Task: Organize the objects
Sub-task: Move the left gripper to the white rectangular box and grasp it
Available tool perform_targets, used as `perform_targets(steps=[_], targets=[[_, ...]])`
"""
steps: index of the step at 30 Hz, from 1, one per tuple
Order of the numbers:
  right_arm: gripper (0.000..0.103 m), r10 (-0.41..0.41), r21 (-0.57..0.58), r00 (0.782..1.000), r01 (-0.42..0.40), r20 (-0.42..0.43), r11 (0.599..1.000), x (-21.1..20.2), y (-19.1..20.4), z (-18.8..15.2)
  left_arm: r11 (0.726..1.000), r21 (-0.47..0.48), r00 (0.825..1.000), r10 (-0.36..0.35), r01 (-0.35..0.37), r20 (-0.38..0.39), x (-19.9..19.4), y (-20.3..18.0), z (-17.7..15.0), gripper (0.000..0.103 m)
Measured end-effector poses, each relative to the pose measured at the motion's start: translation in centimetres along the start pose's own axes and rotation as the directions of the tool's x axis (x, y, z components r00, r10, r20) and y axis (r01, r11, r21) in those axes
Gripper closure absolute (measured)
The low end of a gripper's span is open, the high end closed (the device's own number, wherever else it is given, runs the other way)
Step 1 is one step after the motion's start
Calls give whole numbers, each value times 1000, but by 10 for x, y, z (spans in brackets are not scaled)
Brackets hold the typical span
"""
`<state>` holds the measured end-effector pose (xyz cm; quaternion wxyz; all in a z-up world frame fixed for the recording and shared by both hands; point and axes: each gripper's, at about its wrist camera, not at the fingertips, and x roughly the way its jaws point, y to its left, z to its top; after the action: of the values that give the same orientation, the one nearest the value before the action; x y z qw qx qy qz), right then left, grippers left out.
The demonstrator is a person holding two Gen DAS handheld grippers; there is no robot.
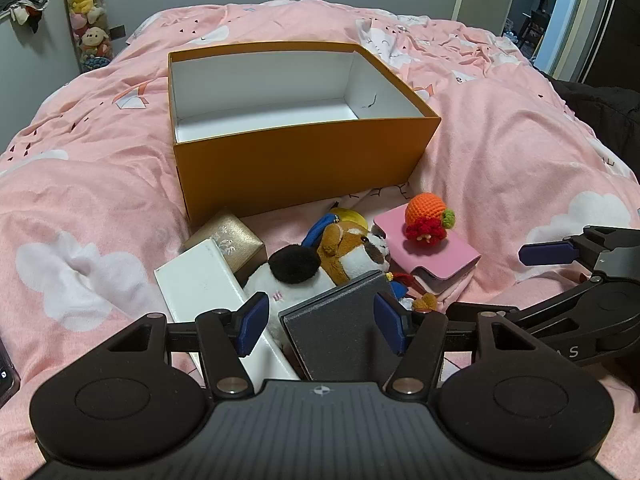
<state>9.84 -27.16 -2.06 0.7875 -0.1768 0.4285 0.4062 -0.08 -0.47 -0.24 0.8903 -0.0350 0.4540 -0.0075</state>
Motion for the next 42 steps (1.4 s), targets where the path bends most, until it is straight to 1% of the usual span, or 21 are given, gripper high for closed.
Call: perform_targets(steps=[13, 17, 19, 21, 22, 25, 27, 29, 30, 31, 33, 35, 36, 37, 38, 39, 40, 41, 42], targets=[[1, 1, -1, 1000, -1, -6, 1000, 2, 0, 0, 1000, 0, 1000, -2, 2, -1, 0, 0, 0, 32], [1, 4, -1, 1000, -4, -12, 1000, 3, 0, 0, 999, -8, 999, -35, 35, 1, 2, 0, -2, 36], [1, 4, -1, 1000, -4, -16, 1000, 4, 0, 1, 999, -16, 999, -39, 39, -3, 2, 1, -3, 40], [1, 4, -6, 1000, -4, -17, 1000, 4, 1, 1, 998, -23, 999, -52, 52, -4, 1, 5, -3, 47], [1, 4, -8, 1000, -4, -18, 1000, 4, 1, 1, 998, -30, 998, -57, 57, -4, 0, 7, -3, 48], [1, 12, -12, 1000, -13, -26, 1000, 6, 1, 4, 998, -49, 999, -39, 39, -1, -4, 15, -2, 49], [1, 21, -14, 1000, -21, -20, 1000, 5, 1, 6, 998, -51, 1000, -25, 25, 10, -8, 20, -2, 51], [1, 45, -25, 999, -45, -9, 999, 3, 2, 10, 998, -56, 1000, -28, 28, 15, -12, 26, -2, 51], [1, 64, -32, 998, -65, -6, 997, 3, 2, 12, 998, -59, 999, -34, 35, 12, -13, 30, -2, 55], [2, 85, -39, 996, -85, -3, 996, 2, 4, 15, 997, -63, 999, -37, 37, 7, -14, 34, -3, 56], [15, 124, -56, 992, -124, -4, 991, 1, 8, 22, 996, -91, 1000, -24, 24, -5, -14, 44, -3, 57], [19, 147, -80, 989, -147, -5, 986, 3, 14, 31, 989, -145, 1000, 4, -8, -31, -10, 56, -4, 57], [19, 158, -91, 987, -157, -4, 983, 4, 18, 35, 973, -222, 997, 57, -67, -48, -7, 62, -3, 57], [19, 171, -101, 985, -170, -6, 980, 6, 21, 39, 964, -250, 995, 74, -88, -64, -4, 68, -4, 56], [21, 189, -109, 982, -188, -10, 976, 8, 25, 44, 957, -271, 993, 83, -101, -78, -1, 72, -4, 54], [30, 206, -114, 978, -207, -18, 972, 11, 29, 48, 951, -290, 993, 84, -107, -88, 1, 75, -3, 48], [33, 223, -119, 974, -225, -29, 967, 14, 32, 52, 945, -310, 993, 76, -101, -92, 3, 79, -3, 45], [36, 241, -123, 970, -244, -39, 962, 18, 36, 57, 939, -330, 993, 66, -94, -96, 6, 82, -3, 39], [40, 253, -131, 966, -257, -43, 958, 20, 39, 61, 932, -350, 993, 58, -91, -102, 10, 85, -2, 37]])
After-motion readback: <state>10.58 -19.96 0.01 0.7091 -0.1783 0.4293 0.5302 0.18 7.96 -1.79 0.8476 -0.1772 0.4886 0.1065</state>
